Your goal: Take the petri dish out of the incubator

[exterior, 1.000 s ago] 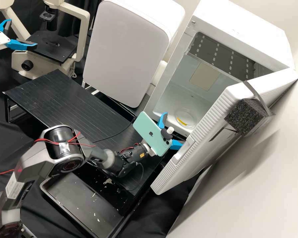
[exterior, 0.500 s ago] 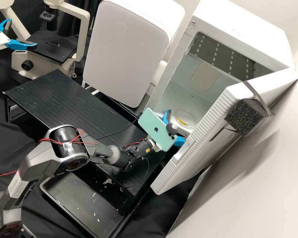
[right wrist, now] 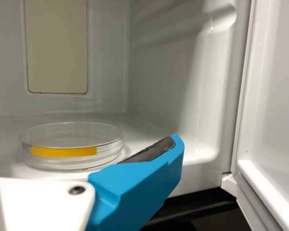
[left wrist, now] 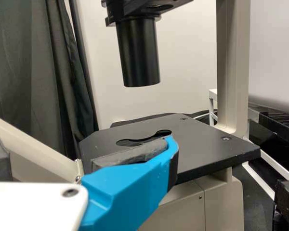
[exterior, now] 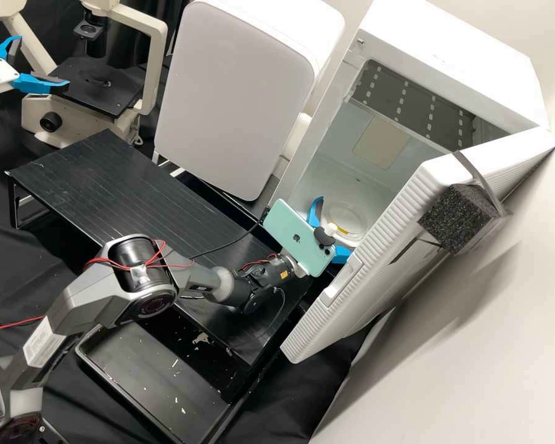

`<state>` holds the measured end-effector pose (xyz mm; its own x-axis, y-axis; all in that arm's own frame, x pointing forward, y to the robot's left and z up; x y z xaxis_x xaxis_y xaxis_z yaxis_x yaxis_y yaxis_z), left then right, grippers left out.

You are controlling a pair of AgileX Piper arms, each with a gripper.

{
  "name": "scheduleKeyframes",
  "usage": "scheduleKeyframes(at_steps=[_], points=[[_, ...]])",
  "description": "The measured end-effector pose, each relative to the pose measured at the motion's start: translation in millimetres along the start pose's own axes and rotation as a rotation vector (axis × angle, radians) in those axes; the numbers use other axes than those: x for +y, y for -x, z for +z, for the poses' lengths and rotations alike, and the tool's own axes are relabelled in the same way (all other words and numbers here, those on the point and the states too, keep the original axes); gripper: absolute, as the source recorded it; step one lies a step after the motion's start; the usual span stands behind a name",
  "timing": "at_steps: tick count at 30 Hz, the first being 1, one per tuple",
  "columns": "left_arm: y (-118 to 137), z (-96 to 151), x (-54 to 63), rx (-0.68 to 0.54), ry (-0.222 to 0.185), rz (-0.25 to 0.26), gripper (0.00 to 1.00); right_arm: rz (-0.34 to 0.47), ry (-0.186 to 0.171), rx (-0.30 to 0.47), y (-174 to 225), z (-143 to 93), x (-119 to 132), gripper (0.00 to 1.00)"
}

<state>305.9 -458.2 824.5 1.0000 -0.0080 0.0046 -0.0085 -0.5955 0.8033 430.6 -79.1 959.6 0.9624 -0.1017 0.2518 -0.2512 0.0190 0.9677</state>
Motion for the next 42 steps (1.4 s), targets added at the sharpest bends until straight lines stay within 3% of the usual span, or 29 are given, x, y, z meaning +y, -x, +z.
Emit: scheduleKeyframes(at_steps=[8,15,18,31,34,39,40,42], points=[[0.0,0.0,0.0,0.000,0.000,0.000,1.00,-0.026,0.015,-0.003,-7.7,-2.0,1.7,1.00],[0.0,0.0,0.0,0.000,0.000,0.000,1.00,-0.072,0.002,0.015,-9.6,-5.1,0.4,1.00],[0.0,0.0,0.0,0.000,0.000,0.000,1.00,-0.093,0.021,0.023,-11.2,-6.6,1.9,1.00],[0.0,0.0,0.0,0.000,0.000,0.000,1.00,-0.098,0.031,-0.035,-13.9,-1.1,9.8,1.00],[0.0,0.0,0.0,0.000,0.000,0.000,1.00,-0.108,0.046,-0.031,-14.2,-1.7,9.3,1.00],[0.0,0.0,0.0,0.000,0.000,0.000,1.00,-0.135,0.038,-0.025,-16.1,-5.1,10.1,1.00],[0.0,0.0,0.0,0.000,0.000,0.000,1.00,-0.146,0.039,-0.024,-16.2,-5.5,9.5,0.00],[0.0,0.0,0.0,0.000,0.000,0.000,1.00,-0.171,0.038,-0.016,-16.1,-7.8,8.9,0.00]])
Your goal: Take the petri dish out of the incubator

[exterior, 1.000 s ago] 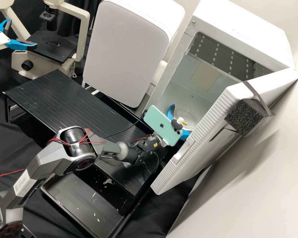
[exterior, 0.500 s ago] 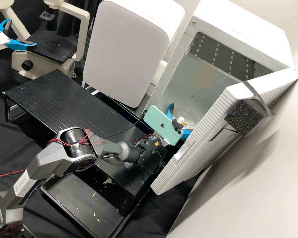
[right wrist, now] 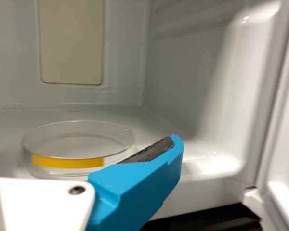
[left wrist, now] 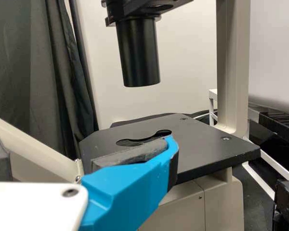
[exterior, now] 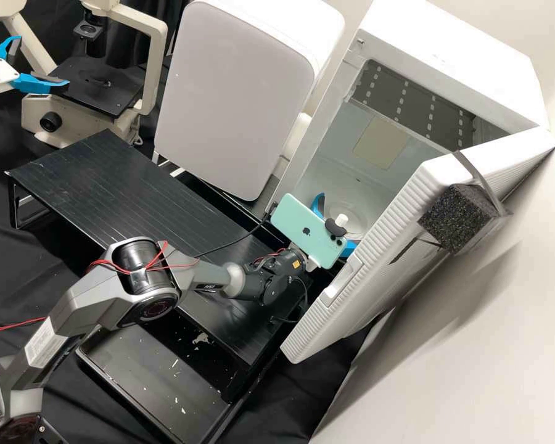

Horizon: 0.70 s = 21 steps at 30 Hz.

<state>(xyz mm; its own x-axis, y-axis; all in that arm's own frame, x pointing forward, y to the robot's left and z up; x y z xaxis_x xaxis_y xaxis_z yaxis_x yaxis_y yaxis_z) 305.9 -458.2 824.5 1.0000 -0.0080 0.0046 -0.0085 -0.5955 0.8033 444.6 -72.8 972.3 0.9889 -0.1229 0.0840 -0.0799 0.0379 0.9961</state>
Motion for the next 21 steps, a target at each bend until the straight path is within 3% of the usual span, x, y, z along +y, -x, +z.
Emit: scheduleKeyframes(at_steps=[7,21], points=[[0.0,0.0,0.0,0.000,0.000,0.000,1.00,-0.019,-0.017,0.001,-0.6,-1.6,0.2,0.00],[0.0,0.0,0.0,0.000,0.000,0.000,1.00,-0.022,-0.010,0.000,-0.3,-0.7,0.5,0.00]])
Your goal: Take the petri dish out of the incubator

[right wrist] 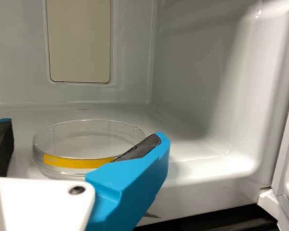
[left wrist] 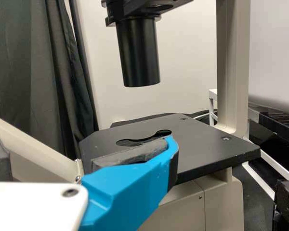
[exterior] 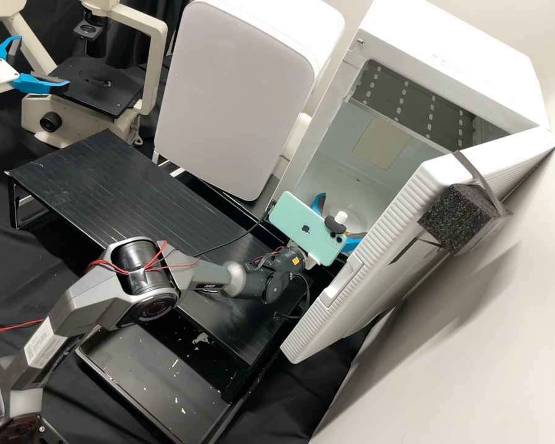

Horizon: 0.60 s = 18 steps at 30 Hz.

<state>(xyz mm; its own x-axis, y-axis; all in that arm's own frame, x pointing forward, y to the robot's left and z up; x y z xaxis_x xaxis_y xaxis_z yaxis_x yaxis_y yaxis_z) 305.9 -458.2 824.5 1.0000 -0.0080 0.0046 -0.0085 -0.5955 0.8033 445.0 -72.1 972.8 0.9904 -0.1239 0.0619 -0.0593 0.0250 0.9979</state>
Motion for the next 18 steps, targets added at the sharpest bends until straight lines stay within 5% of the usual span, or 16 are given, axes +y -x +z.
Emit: scheduleKeyframes(at_steps=[18], points=[[0.0,0.0,0.0,0.000,0.000,0.000,1.00,0.004,0.001,-0.002,0.6,1.5,1.6,0.00]])
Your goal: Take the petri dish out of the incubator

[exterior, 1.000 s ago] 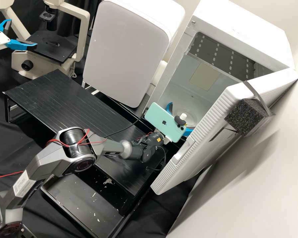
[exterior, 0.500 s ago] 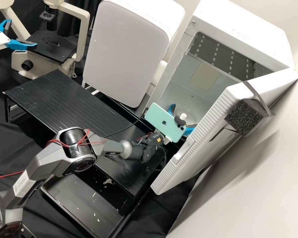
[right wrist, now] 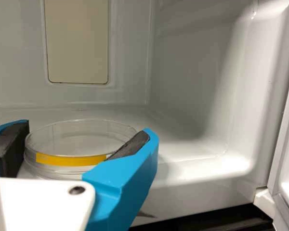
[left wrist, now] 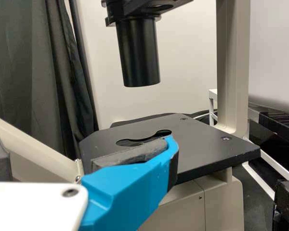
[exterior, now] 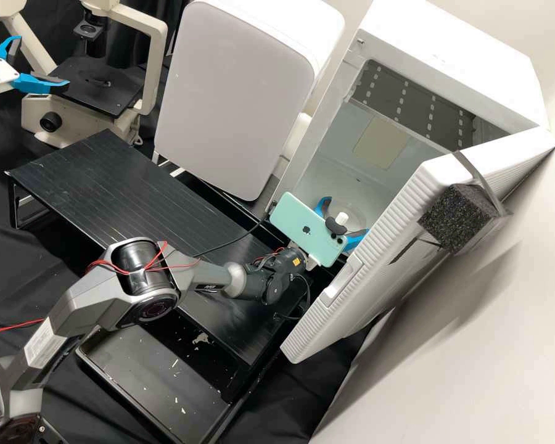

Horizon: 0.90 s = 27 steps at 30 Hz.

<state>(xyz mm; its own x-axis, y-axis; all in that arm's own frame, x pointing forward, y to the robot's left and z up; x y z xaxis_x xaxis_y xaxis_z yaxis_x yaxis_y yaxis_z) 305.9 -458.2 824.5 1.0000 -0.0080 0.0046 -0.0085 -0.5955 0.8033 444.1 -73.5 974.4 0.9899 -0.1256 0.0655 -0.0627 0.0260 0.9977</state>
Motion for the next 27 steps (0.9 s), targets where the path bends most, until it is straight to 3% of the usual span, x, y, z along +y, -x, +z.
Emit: scheduleKeyframes(at_steps=[13,27], points=[[0.0,0.0,0.0,0.000,0.000,0.000,1.00,0.001,-0.004,0.009,2.9,1.4,-0.6,0.00],[0.0,0.0,0.0,0.000,0.000,0.000,1.00,0.036,-0.036,0.037,59.0,3.1,8.5,0.00]])
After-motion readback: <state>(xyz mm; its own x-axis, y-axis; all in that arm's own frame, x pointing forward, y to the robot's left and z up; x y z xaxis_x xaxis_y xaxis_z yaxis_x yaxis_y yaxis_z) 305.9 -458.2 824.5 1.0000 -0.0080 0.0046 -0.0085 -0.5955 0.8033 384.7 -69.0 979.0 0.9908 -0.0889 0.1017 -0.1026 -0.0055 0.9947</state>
